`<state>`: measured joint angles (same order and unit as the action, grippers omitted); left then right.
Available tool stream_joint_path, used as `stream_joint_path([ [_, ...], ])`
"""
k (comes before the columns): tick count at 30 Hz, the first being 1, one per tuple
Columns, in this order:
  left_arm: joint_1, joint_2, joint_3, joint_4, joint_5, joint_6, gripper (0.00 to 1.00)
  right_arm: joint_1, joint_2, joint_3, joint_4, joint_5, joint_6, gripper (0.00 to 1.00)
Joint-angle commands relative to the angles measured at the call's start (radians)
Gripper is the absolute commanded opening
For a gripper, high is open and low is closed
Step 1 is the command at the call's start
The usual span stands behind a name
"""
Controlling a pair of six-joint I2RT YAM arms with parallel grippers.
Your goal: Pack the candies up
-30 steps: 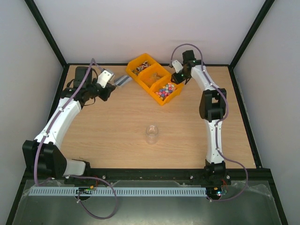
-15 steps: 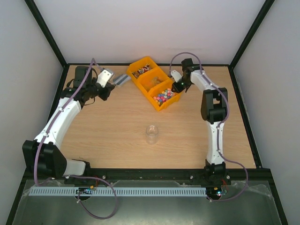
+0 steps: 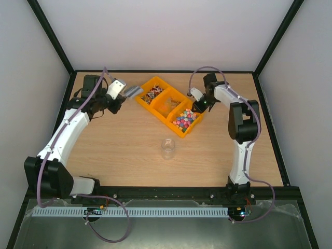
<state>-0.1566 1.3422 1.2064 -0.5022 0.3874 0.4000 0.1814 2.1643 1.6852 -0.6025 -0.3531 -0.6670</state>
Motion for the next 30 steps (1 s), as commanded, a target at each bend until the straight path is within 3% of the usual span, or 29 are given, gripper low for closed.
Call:
stream_joint_path([
  [1, -0.038, 0.003, 0.023, -0.104, -0.079, 0.033, 0.02, 0.007, -0.097, -0.093, -0.017, -0.041, -0.074, 0.14],
  [12, -0.146, 0.166, 0.208, -0.381, -0.24, 0.034, 0.02, 0.018, -0.17, -0.206, 0.001, -0.07, -0.015, 0.1],
  [30, -0.226, 0.317, 0.298, -0.464, -0.36, 0.022, 0.02, 0.024, -0.331, -0.431, 0.051, -0.076, 0.079, 0.05],
])
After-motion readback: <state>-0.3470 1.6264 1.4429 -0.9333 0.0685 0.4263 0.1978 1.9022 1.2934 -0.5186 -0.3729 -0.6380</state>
